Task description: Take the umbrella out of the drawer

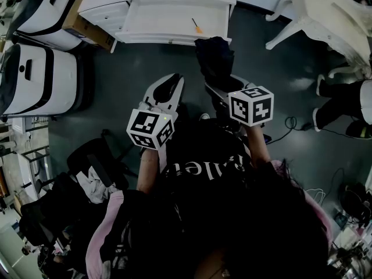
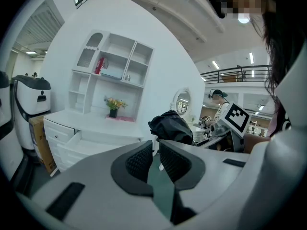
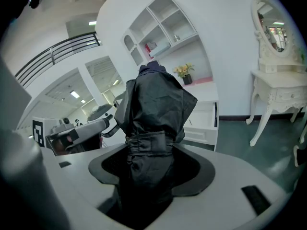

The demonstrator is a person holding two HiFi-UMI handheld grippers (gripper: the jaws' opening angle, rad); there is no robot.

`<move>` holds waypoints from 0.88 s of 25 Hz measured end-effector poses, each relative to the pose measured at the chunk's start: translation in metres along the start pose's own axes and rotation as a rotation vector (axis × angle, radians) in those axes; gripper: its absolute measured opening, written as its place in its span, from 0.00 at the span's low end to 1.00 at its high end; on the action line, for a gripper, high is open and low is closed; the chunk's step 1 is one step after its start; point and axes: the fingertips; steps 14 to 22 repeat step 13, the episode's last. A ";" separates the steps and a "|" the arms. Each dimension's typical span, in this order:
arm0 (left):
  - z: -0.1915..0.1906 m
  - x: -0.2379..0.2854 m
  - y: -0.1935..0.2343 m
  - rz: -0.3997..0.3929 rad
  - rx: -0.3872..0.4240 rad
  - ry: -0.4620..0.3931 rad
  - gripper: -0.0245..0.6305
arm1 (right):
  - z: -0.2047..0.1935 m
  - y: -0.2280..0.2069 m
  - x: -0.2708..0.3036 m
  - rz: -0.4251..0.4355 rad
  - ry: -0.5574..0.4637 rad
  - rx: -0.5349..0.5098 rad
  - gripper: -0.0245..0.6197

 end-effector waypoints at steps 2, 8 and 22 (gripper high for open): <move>-0.001 -0.001 -0.003 -0.005 0.002 -0.002 0.11 | -0.002 0.000 -0.001 -0.001 0.000 0.001 0.48; -0.001 -0.004 -0.003 -0.009 0.000 -0.003 0.11 | -0.002 0.001 -0.001 -0.011 0.010 -0.002 0.48; -0.003 -0.002 0.002 0.007 -0.012 -0.002 0.11 | -0.002 -0.001 0.004 -0.005 0.027 -0.013 0.48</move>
Point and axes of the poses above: the fingertips, and each gripper's own axes: x forward along the fingers, y to its left, z out of its top, and after that the axes turned 6 degrees about -x, right-handed
